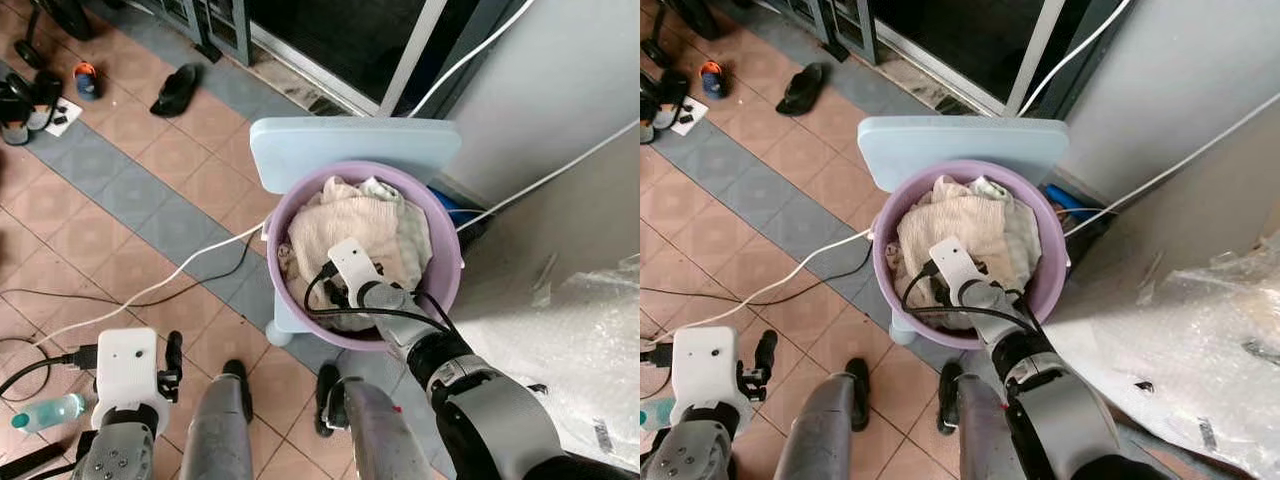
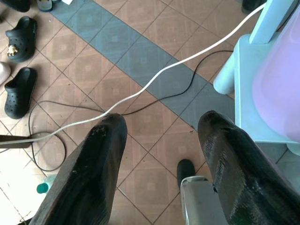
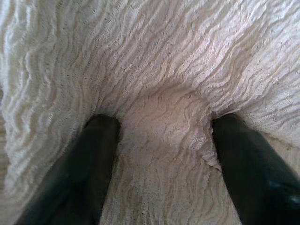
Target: Clothes washing
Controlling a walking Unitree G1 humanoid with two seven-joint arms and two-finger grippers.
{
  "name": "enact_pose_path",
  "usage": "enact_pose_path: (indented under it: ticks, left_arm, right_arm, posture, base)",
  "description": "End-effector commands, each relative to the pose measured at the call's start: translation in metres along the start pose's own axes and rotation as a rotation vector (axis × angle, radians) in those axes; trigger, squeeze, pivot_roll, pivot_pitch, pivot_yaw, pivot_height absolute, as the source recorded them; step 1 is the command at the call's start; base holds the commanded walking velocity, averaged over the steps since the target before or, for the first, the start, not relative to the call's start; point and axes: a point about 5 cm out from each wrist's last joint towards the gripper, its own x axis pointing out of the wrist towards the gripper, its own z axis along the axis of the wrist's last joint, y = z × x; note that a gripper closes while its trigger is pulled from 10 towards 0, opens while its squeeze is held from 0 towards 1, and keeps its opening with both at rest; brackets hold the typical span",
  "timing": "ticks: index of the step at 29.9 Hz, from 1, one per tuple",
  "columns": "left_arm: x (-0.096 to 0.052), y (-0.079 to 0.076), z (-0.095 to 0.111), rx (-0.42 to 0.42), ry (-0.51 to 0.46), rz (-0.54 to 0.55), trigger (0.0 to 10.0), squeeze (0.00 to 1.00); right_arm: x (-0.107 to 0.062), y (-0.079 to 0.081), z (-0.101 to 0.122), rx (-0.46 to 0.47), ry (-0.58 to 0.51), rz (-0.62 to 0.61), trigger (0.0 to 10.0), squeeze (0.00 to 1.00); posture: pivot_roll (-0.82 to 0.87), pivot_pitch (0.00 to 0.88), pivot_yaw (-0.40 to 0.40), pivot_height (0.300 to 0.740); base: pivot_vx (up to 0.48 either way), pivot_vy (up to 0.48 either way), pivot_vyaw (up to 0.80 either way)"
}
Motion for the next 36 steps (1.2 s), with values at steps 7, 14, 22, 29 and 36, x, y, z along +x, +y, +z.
enact_pose_path:
  ticks: [7,14,22,29,36]
  left_arm:
    - [-0.004,0.001,-0.002,-0.014,0.022,0.044,10.0,0.00]
    - [-0.006,-0.003,-0.003,-0.035,0.024,0.060,10.0,0.00]
    - [0.004,-0.003,0.000,-0.042,0.005,0.075,10.0,0.00]
    - [0.013,-0.007,0.005,-0.046,-0.025,0.068,10.0,0.00]
    - [0.042,-0.008,0.017,-0.033,-0.083,0.042,10.0,0.00]
  right_arm:
    - [-0.003,0.001,-0.026,0.049,0.090,0.011,0.0,0.00]
    - [-0.003,-0.005,-0.025,0.061,0.097,-0.001,0.0,0.00]
    - [-0.002,-0.014,-0.015,0.086,0.076,-0.023,0.0,0.00]
    - [-0.003,-0.025,-0.012,0.117,0.059,-0.027,0.0,0.00]
    - [-0.007,-0.054,0.015,0.097,-0.082,-0.011,0.0,0.00]
  posture:
    - [0.25,0.432,-0.147,0.740]
    - [0.25,0.428,-0.171,0.740]
    - [0.23,0.392,-0.178,0.740]
    - [0.22,0.347,-0.173,0.740]
    - [0.17,0.205,-0.114,0.740]
  base:
    - [0.000,0.000,0.00]
    - [0.000,0.000,0.00]
    - [0.000,0.000,0.00]
    - [0.000,0.000,0.00]
    - [0.000,0.000,0.00]
